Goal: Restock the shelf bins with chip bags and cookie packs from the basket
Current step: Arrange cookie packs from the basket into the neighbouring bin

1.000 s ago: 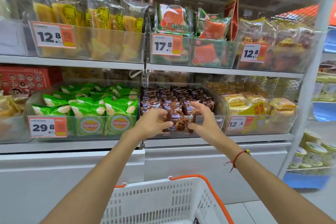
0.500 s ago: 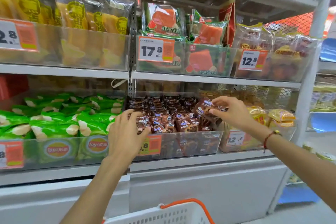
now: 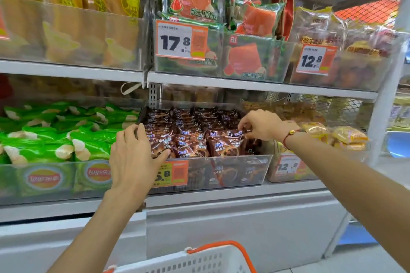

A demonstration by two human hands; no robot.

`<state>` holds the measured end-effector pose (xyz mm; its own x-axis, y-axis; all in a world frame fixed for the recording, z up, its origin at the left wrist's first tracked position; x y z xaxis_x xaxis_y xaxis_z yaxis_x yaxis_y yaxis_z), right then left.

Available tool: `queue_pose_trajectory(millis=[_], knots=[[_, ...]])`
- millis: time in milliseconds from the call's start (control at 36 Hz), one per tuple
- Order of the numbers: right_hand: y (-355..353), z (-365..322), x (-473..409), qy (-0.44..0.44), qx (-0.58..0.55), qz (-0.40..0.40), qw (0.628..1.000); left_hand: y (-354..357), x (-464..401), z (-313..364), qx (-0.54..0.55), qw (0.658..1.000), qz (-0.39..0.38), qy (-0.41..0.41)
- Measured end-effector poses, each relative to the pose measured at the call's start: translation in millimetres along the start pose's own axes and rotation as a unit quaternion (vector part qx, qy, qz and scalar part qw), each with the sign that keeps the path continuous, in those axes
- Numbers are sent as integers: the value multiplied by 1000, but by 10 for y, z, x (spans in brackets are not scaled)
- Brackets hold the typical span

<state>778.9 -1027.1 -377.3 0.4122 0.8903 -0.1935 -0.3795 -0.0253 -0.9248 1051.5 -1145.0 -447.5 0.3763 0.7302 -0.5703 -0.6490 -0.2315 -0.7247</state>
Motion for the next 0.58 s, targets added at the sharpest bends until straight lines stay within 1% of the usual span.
queue_pose_trajectory(millis=[139, 250, 306, 389, 472, 583], knots=[[157, 69, 52, 23, -17, 66, 997, 5, -4, -19, 2, 1000, 7, -14], [180, 103, 154, 23, 14, 142, 990, 17, -2, -41, 4, 1000, 9, -12], [218, 61, 202, 14, 27, 161, 987, 20, 0, -45, 5, 1000, 10, -12], [286, -1, 253, 4, 33, 149, 988, 19, 1, -39, 7, 1000, 13, -8], [307, -7, 256, 23, 27, 133, 990, 27, 1, -40, -2, 1000, 5, -11], [305, 22, 165, 16, 11, 61, 998, 11, -13, -49, 7, 1000, -9, -14]])
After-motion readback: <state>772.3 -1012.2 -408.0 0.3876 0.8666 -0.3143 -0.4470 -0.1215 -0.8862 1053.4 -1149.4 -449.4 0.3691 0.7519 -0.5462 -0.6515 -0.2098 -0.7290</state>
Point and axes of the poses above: each hand's wrist, its own x-axis away from the middle knuckle, its own y-axis out of the palm, z = x × y, the point moved 2 cm from there along -x, towards the middle knuckle, and after that the axes turned 8 degrees about x, right-handed, at the moved point
